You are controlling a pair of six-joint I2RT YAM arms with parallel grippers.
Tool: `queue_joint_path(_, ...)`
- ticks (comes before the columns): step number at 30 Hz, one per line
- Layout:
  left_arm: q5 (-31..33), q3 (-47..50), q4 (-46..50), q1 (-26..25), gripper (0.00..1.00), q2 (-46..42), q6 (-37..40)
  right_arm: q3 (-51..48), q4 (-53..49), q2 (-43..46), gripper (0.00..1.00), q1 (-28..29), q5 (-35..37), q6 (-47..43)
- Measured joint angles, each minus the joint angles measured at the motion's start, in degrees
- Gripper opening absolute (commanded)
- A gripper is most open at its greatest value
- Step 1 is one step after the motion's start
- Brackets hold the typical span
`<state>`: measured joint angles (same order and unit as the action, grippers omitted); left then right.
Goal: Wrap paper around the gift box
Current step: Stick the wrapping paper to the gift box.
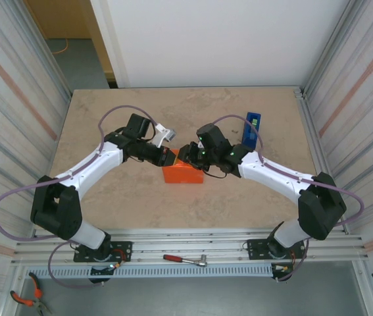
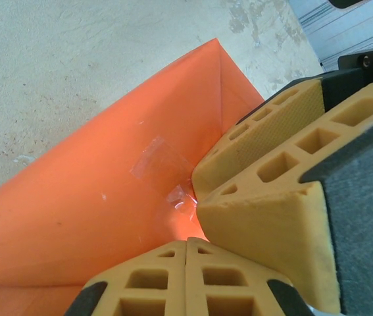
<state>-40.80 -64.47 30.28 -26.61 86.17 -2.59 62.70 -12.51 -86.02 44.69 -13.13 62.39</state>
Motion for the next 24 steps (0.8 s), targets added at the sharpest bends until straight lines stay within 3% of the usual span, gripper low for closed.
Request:
queue_joint_path(15, -0.02, 0.0, 0.48, 0.26, 0.0, -0.07, 1.16, 2.78, -3.58, -1.31, 0.39, -0.09, -0.42, -5.51)
queue_joint_path(24, 0.17, 0.0, 0.61, 0.33, 0.0, -0.15, 1.31, 0.33, 0.7, -0.26, 0.4, -0.11, -1.49, -6.49)
